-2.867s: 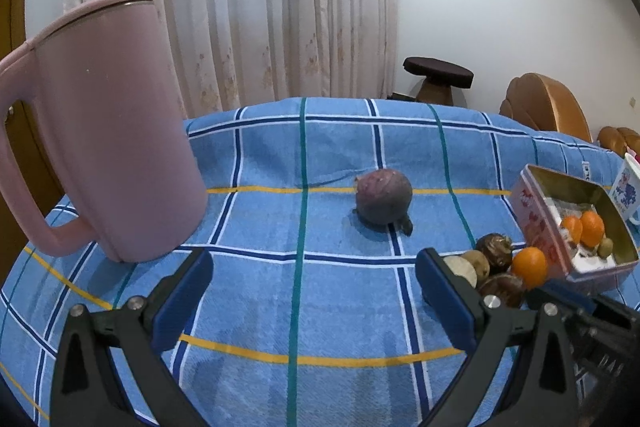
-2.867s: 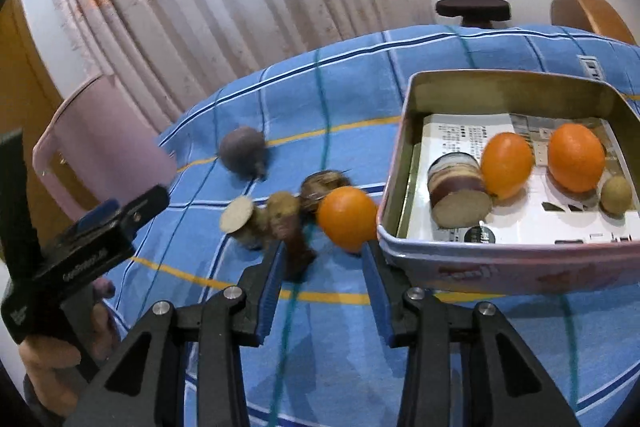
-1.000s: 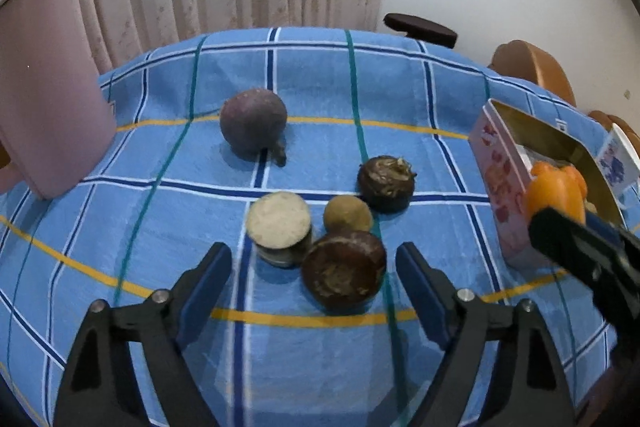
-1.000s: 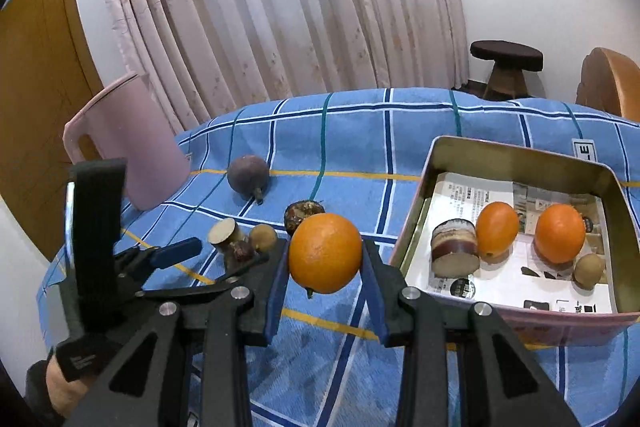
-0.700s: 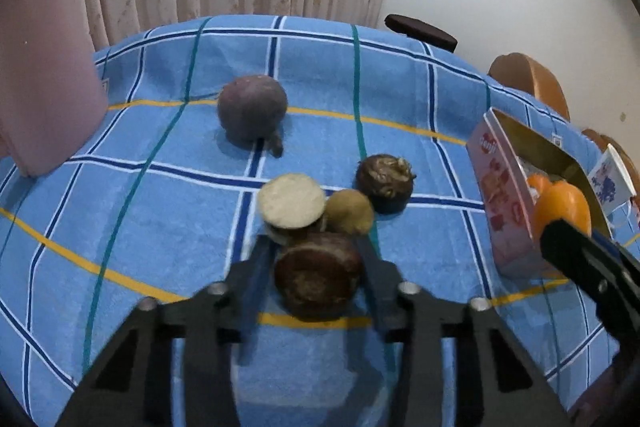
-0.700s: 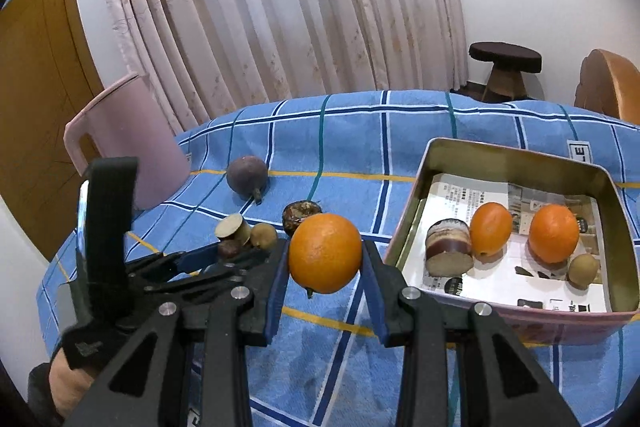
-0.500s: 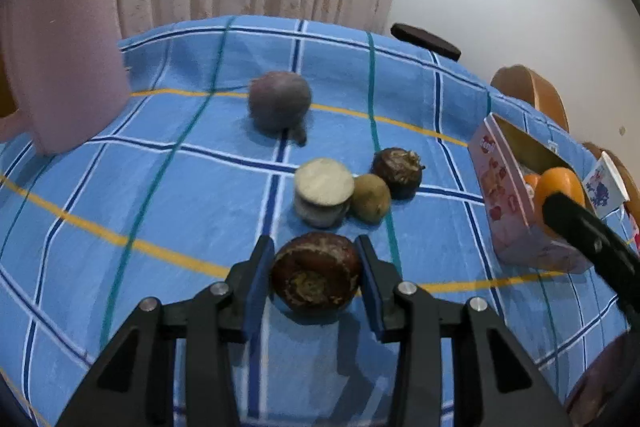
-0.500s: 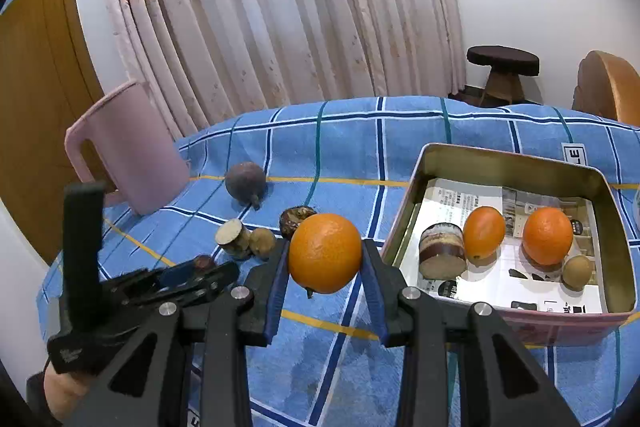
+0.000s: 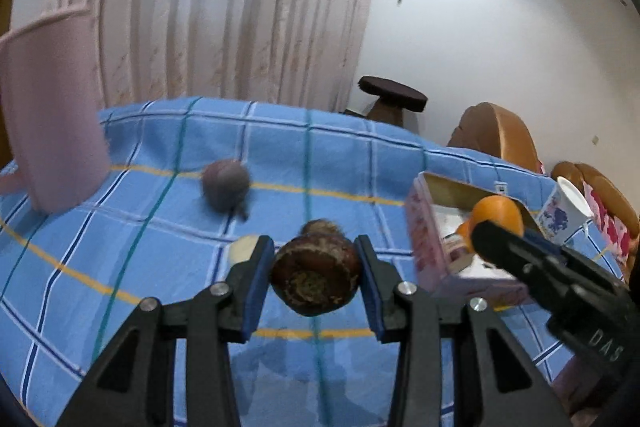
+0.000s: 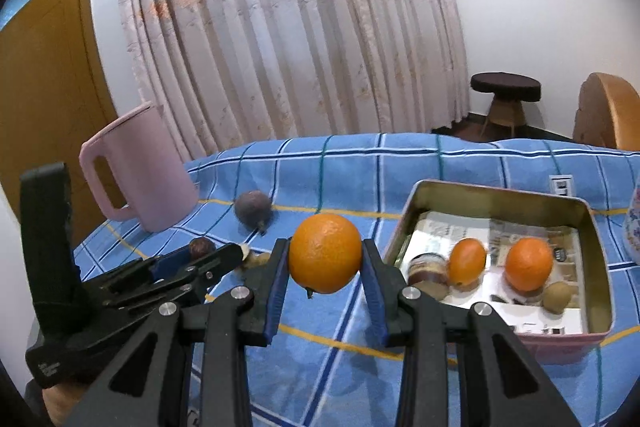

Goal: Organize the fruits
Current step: 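Carry the orange toward the tin with the right tool while the left tool carries the brown fruit, then lower the orange into the tin and open the right tool while the left tool releases the brown fruit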

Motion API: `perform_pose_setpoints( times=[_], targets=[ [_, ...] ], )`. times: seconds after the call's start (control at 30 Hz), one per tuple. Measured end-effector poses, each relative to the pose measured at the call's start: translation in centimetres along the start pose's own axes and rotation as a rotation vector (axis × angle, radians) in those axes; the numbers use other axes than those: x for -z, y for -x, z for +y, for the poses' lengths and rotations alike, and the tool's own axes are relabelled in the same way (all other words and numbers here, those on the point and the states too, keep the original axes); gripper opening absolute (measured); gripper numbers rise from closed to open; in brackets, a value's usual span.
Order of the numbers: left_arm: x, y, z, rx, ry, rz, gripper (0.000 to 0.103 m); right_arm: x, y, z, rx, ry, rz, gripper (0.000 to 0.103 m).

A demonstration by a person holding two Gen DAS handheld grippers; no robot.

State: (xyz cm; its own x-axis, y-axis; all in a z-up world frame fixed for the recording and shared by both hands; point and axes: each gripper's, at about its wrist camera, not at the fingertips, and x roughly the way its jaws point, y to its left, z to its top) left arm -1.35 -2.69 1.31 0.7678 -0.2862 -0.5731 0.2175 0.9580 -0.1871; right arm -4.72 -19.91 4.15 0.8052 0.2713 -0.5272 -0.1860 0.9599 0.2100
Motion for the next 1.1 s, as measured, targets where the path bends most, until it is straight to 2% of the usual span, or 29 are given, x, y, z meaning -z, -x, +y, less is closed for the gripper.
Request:
perform_pose_setpoints(
  times=[0.23,0.47,0.77,1.1],
  targets=[
    [-1.4,-1.3,-5.3,0.057,-0.093,-0.019,0.043,-1.3,2.2,-3.3,0.085,-0.027,-0.073,0.037],
    [-2.0,-3.4,-10.1,0.094,-0.152,-0.016,0.043,-2.5,4.0,-9.1,0.245,-0.073,-0.132,0.037],
    [-2.2,-7.1,-14.6,0.076,-0.235,-0.001,0.043,-2.5,3.0,-14.2,0.391,-0.088,-0.093,0.037],
    [-2.0,-9.5,-16.0,0.061,-0.258,0.029,0.043,-2.5,0.8,-14.8,0.415,-0.071,-0.035,0.037]
  ],
)
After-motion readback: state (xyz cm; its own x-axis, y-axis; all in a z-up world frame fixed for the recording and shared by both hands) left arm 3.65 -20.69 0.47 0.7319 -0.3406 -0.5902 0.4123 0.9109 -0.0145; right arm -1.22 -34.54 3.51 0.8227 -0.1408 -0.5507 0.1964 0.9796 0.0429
